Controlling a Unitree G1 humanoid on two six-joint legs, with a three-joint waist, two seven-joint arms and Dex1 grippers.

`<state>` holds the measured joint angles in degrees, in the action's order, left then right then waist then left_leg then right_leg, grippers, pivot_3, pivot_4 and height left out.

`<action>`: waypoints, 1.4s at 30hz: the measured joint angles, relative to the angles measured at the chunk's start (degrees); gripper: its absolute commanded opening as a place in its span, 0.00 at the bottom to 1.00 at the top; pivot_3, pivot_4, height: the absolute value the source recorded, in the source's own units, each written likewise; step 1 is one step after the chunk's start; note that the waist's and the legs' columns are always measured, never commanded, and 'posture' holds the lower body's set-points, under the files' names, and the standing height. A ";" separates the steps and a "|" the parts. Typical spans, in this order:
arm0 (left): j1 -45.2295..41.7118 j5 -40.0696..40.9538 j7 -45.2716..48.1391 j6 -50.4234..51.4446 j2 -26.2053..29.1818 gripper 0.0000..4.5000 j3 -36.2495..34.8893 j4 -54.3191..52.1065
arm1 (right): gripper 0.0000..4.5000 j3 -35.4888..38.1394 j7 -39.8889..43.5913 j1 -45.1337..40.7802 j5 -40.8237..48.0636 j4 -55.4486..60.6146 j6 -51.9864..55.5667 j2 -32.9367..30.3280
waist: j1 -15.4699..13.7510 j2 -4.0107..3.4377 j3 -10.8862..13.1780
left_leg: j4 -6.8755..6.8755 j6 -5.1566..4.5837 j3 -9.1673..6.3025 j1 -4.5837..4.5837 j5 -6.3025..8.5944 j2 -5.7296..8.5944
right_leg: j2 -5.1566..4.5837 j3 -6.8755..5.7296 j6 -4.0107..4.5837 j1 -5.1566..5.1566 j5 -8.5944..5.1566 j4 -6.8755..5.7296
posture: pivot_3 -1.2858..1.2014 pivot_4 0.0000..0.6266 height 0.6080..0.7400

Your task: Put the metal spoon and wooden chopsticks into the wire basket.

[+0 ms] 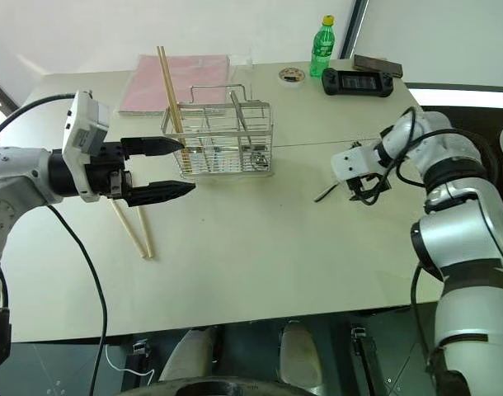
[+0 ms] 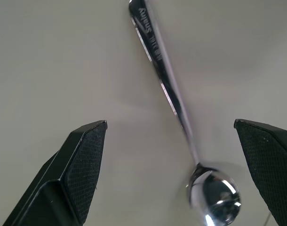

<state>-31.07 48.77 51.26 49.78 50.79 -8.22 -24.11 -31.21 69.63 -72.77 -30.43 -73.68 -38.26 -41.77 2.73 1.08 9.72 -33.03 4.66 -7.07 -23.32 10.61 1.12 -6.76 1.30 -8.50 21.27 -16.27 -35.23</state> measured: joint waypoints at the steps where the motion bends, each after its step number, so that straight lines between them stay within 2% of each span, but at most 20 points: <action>1: 0.12 0.20 -0.36 0.13 0.00 0.99 -0.17 -0.35 | 1.00 -0.59 -0.90 -0.15 -1.04 -0.33 -0.24 0.29 | -0.07 0.00 0.00 | 0.00 0.00 -0.01 0.00 0.00 0.00 | 0.00 0.00 0.00 0.00 0.00 -0.01 | 0.52 0.24 0.94; 7: 2.14 2.62 -3.69 2.50 0.09 0.99 -3.19 -2.41 | 1.00 -10.95 -15.90 -3.10 -15.09 -2.51 -3.28 1.96 | -0.03 0.02 -0.01 | 0.00 0.18 -0.04 0.01 -0.11 0.02 | 0.01 0.02 0.01 0.02 0.00 -0.07 | 0.52 0.24 0.94; 14: 2.09 4.86 -5.76 3.70 0.33 0.99 -4.53 -3.47 | 1.00 -17.14 -27.09 -5.18 -23.91 -4.14 -3.14 4.66 | 0.06 0.03 -0.02 | 0.01 0.21 -0.08 0.06 -0.13 0.02 | 0.03 0.03 0.01 0.00 0.00 -0.15 | 0.52 0.24 0.94; 17: 2.08 5.11 -6.37 3.70 0.42 1.00 -4.58 -3.47 | 0.82 -17.25 -27.71 -5.26 -24.56 -4.55 -3.38 5.34 | 0.19 0.09 -0.06 | 0.01 0.21 -0.08 0.08 -0.13 0.02 | 0.04 0.03 0.01 -0.03 0.00 -0.16 | 0.52 0.24 0.94; 24: 1.18 5.77 -6.81 3.70 0.75 1.00 -4.58 -3.39 | 0.01 -16.50 -25.75 -5.25 -24.07 -5.31 -4.23 6.59 | 1.27 0.09 -0.06 | 0.03 0.21 -0.13 0.11 -0.13 0.02 | 0.05 0.02 0.00 -0.04 0.00 -0.24 | 0.52 0.24 0.94; 37: -0.51 6.75 -7.51 3.41 0.57 1.00 -4.40 -1.37 | 0.01 -12.33 -20.82 -4.21 -19.50 -5.30 -4.67 5.97 | 1.23 0.09 -0.06 | 0.02 0.21 -0.14 0.13 -0.13 0.02 | 0.06 0.02 0.00 -0.07 0.00 -0.25 | 0.52 0.24 0.94; 42: -2.40 6.12 -7.48 2.33 -0.33 1.00 -4.12 1.06 | 0.01 -7.03 -16.57 -3.50 -13.92 -5.22 -7.79 4.87 | 1.28 0.09 -0.05 | 0.03 0.21 -0.14 0.13 -0.14 0.02 | 0.06 0.02 -0.01 -0.07 0.01 -0.25 | 0.52 0.24 0.94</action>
<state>-33.47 54.89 43.78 52.11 50.46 -12.34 -23.05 -38.24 53.06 -76.27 -44.35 -78.90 -46.06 -36.90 4.01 1.17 9.67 -33.01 4.87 -7.22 -23.19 10.47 1.13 -6.70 1.32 -8.51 21.20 -16.26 -35.48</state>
